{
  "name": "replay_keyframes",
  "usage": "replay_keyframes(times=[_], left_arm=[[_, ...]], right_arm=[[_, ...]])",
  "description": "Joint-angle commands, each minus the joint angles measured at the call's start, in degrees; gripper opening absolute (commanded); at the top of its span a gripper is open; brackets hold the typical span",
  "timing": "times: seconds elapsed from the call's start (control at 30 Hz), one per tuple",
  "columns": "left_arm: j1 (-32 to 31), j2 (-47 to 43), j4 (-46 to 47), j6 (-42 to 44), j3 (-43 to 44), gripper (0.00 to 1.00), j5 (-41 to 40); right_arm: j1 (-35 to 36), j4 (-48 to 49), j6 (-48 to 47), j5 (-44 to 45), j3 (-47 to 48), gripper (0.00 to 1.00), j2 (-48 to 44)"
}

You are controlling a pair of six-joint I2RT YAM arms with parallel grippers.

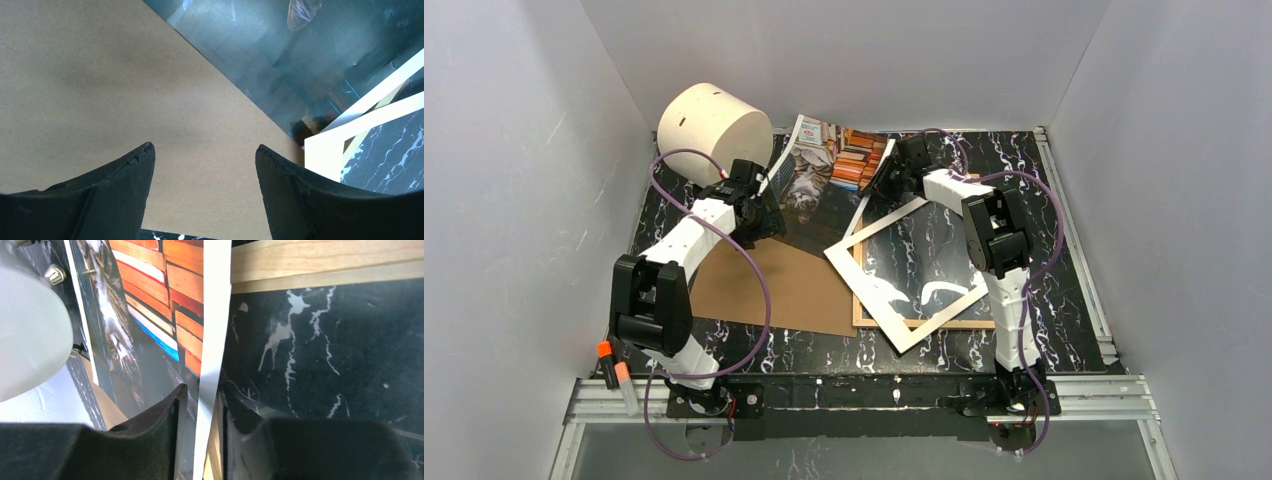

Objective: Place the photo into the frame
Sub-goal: Move the photo to the center of the board.

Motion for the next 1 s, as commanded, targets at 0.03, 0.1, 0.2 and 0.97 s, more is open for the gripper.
replay_keyframes(times=[0.03, 0.1, 0.2, 0.97], left_arm=[[0.7, -1.0, -2.2, 0.1, 2.0, 0.70, -0.7], [0.9, -1.4, -2.5, 0.0, 2.4, 0.71, -0.9], [1.2, -2.0, -2.9, 0.0, 2.9, 0.70, -1.0], [1.7, -9.7, -5.7, -2.4, 3.9, 0.70, -3.4]], right_arm=[[-0.2, 4.5, 1.4, -3.8, 2.6, 0.29, 1.4], [-0.2, 6.1, 1.9, -4.7, 1.6, 0.16, 0.7], [-0.2, 6.6, 2.6, -4.5, 0.1, 0.01, -1.4], [6.5, 0.8, 10.5, -9.8, -24.8, 0.01, -24.5]])
